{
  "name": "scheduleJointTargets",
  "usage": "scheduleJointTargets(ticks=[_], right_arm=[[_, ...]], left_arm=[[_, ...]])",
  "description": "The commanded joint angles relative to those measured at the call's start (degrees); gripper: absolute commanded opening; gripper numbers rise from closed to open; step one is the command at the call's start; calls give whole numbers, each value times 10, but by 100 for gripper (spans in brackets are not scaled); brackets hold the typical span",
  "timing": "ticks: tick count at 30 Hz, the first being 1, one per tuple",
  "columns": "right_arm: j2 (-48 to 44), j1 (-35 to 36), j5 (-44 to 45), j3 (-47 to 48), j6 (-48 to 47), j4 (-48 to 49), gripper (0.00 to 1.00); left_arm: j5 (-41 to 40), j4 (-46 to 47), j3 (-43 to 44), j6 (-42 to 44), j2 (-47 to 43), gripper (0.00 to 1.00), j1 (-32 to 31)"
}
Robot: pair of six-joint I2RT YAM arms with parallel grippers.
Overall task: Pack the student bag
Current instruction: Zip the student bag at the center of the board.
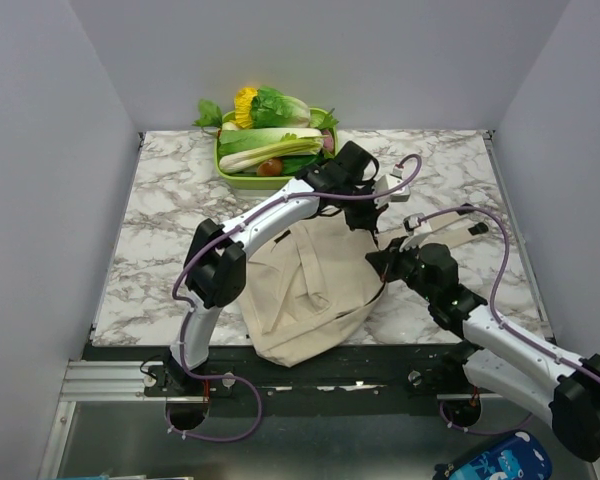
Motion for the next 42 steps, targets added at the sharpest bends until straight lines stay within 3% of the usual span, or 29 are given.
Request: scheduleJointTargets(ticks=[1,9,14,20,24,29,31,32,34,35,38,42], right_arm=[[-18,33,-40,-22,31,-106,1],[-40,61,-42,-27,60,-116,5],[-7,100,-38,-27,79,-114,6],[-10,120,-11,-20,89,-163,8],[-45,125,6,-17,96,-207,11],[-61,129,-8,-25,112,-212,25],[-63,129,-2,-20,109,-215,34],[-63,129,8,-15,107,-218,47],[-67,130,17,9,108,-242,60],[-77,130,50,19,110,-252,73],[-112,128,132,63,103,-295,97],[-171,111,179,89,89,-300,100]], left_arm=[[-143,117,52,31,17,0,48],[-272,161,60,44,39,0,57],[-354,194,60,45,43,0,57],[-464,254,43,39,31,0,61],[-475,269,42,38,31,0,70],[-373,285,12,73,1,0,74],[-285,262,-12,74,-32,0,74],[-252,247,-19,75,-42,0,73],[-162,195,-49,76,-78,0,71],[-136,177,-62,83,-92,0,71],[-59,134,-150,95,-158,0,71],[-10,67,-241,98,-230,0,58]])
